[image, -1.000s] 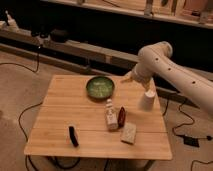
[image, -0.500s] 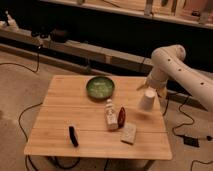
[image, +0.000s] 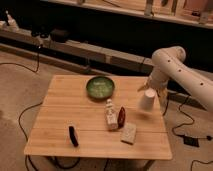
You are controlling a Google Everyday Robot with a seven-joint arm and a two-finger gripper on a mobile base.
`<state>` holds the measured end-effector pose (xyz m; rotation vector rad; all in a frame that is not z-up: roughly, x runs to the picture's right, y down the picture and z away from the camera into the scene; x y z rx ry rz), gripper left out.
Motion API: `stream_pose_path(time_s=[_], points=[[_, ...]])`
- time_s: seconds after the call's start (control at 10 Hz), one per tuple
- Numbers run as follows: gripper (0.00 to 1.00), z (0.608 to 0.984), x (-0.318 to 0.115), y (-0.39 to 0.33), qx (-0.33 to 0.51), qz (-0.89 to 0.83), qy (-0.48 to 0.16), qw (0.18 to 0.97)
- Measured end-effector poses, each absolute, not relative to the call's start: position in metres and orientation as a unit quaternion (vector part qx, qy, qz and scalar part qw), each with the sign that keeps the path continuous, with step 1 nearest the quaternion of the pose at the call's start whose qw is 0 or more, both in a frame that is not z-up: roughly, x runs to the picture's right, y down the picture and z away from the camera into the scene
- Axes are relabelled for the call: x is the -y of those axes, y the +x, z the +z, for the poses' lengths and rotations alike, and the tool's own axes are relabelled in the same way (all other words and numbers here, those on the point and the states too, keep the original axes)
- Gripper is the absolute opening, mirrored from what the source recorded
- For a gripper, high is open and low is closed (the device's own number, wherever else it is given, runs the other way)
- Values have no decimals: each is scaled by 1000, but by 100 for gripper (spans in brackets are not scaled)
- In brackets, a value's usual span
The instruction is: Place the ceramic cup over the eraser
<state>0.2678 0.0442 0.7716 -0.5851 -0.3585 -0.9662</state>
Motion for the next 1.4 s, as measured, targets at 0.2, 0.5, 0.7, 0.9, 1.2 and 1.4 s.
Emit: stream_pose_path(time_s=[0.2,0.5,0.7,0.9,1.2,1.4], points=[[80,773,-44,268,170,-455,-274,830],[80,789,-44,283,187,-446,-261,835],[80,797,-44,296,196,-445,-261,834],[80,801,-43,300,208,-448,-258,830],[80,811,-41,296,224,-457,-252,823],[80,818,-38,301,218,-470,-243,820]])
